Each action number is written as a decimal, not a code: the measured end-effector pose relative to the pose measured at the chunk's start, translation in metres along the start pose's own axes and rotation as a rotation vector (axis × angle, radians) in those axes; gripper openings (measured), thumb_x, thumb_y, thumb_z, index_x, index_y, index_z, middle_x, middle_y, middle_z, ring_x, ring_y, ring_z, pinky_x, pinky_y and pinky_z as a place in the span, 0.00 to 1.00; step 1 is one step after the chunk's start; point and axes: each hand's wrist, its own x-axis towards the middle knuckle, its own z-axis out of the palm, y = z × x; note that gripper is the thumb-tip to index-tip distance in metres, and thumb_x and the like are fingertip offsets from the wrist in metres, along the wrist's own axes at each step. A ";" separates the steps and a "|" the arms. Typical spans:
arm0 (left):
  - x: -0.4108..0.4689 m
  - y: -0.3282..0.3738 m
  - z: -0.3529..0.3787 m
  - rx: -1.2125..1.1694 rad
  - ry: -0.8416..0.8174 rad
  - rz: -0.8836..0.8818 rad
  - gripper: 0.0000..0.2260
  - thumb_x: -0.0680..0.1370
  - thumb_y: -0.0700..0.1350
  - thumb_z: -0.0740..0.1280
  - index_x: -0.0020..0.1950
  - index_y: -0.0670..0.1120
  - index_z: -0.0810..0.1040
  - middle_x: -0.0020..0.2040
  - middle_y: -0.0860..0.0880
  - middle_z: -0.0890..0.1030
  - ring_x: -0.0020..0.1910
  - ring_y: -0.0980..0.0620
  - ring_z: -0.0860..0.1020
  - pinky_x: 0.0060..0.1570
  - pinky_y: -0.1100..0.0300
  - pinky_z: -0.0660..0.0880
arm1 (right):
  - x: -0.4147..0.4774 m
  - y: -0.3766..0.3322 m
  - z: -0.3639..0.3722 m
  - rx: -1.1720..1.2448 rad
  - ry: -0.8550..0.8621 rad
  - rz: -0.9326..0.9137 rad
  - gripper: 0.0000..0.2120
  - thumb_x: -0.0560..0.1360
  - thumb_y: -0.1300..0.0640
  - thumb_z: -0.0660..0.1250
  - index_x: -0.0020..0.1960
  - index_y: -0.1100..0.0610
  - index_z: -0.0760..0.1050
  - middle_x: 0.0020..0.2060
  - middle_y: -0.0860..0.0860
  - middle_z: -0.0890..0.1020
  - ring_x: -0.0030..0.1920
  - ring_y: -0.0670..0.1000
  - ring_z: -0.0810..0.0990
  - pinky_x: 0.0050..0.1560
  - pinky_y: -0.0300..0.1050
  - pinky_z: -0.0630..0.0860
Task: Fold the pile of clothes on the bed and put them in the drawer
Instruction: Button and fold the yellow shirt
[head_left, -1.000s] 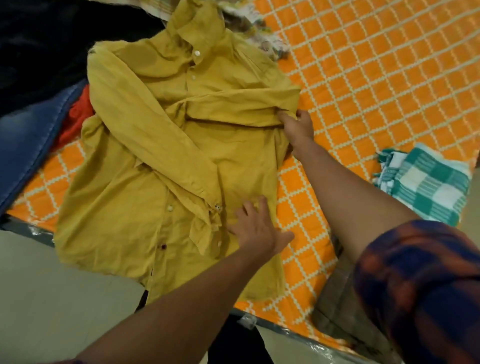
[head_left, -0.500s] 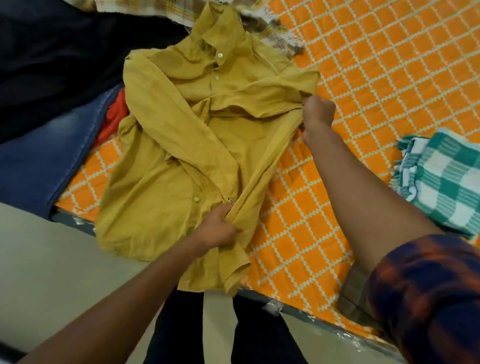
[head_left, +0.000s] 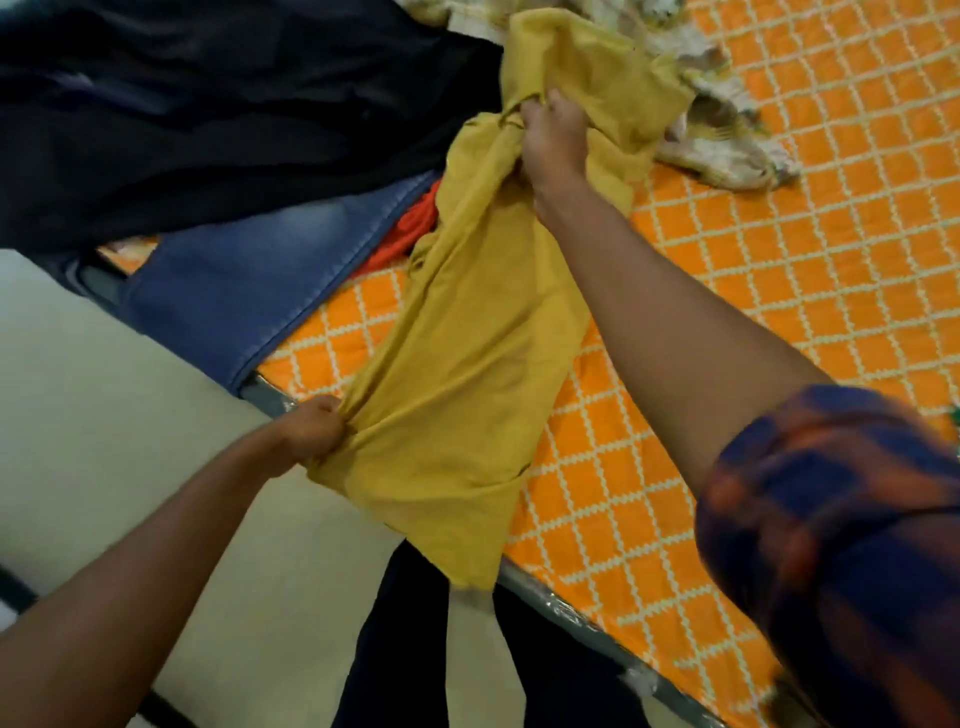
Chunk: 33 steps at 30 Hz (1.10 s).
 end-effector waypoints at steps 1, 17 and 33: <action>0.002 -0.009 -0.006 0.004 0.021 -0.021 0.14 0.81 0.34 0.54 0.62 0.45 0.74 0.64 0.39 0.75 0.55 0.46 0.76 0.53 0.49 0.77 | 0.006 0.005 0.023 -0.073 -0.050 -0.002 0.13 0.76 0.58 0.63 0.52 0.66 0.79 0.40 0.56 0.81 0.40 0.56 0.78 0.44 0.51 0.73; 0.020 -0.045 -0.037 0.126 0.226 0.128 0.14 0.75 0.58 0.72 0.44 0.47 0.82 0.42 0.47 0.82 0.43 0.49 0.80 0.42 0.53 0.75 | -0.152 0.137 0.003 -0.440 0.558 -0.058 0.40 0.68 0.46 0.76 0.74 0.59 0.67 0.66 0.59 0.75 0.64 0.61 0.75 0.65 0.59 0.73; 0.011 -0.045 0.000 -0.404 0.062 -0.001 0.41 0.69 0.51 0.80 0.77 0.52 0.63 0.72 0.50 0.70 0.69 0.42 0.71 0.65 0.45 0.73 | -0.299 0.199 -0.038 0.012 -0.062 0.516 0.36 0.69 0.64 0.79 0.74 0.55 0.70 0.64 0.51 0.80 0.62 0.54 0.79 0.66 0.57 0.76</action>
